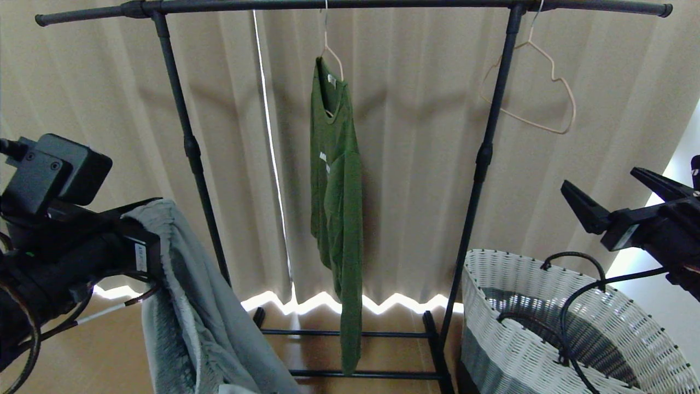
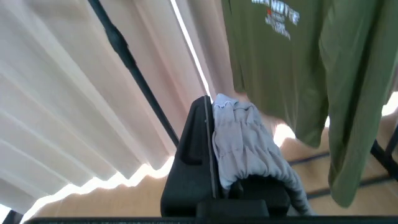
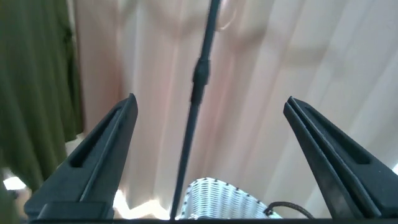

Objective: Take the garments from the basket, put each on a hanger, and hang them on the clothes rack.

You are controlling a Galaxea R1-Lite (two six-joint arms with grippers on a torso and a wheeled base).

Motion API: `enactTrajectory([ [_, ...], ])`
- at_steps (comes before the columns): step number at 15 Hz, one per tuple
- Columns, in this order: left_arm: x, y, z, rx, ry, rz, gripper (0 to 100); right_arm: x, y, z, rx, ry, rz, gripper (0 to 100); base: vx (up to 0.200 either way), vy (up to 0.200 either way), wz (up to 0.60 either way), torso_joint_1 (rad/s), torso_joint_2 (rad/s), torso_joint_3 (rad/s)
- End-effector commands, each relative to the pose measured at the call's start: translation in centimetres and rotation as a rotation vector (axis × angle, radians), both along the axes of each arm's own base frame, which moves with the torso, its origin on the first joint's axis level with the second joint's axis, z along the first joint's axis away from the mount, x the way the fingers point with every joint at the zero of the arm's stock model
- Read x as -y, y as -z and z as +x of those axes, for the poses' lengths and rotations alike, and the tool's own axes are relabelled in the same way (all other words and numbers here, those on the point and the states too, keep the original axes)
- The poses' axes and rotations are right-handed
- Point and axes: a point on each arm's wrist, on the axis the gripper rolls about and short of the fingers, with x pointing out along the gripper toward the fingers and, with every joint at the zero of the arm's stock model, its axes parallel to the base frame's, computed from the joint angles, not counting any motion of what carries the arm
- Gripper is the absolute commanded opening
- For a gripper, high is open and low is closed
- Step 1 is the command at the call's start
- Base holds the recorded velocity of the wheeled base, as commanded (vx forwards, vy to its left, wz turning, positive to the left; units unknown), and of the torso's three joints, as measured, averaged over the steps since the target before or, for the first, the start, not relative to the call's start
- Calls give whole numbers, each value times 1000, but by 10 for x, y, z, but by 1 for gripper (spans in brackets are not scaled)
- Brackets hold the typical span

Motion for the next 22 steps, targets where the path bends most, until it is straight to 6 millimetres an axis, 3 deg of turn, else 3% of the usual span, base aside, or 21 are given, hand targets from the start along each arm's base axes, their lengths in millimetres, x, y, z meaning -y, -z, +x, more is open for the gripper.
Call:
enactTrajectory([
  [1,0,3,1,-11,-2,6,0,0,5,5,-15,5,-1,100,0,0,0,0,0,0],
  [8,-2,15,-2,-38,31,6,0,-1,15,-1,17,17,-131,100,0,0,0,0,0,0],
  [12,-2,18,-4,-38,38,10,0,-3,6,14,66,19,-130,100,0,0,0,0,0,0],
  [22,-2,19,-4,-42,38,11,0,-3,6,12,65,16,-130,100,0,0,0,50,-67,-70],
])
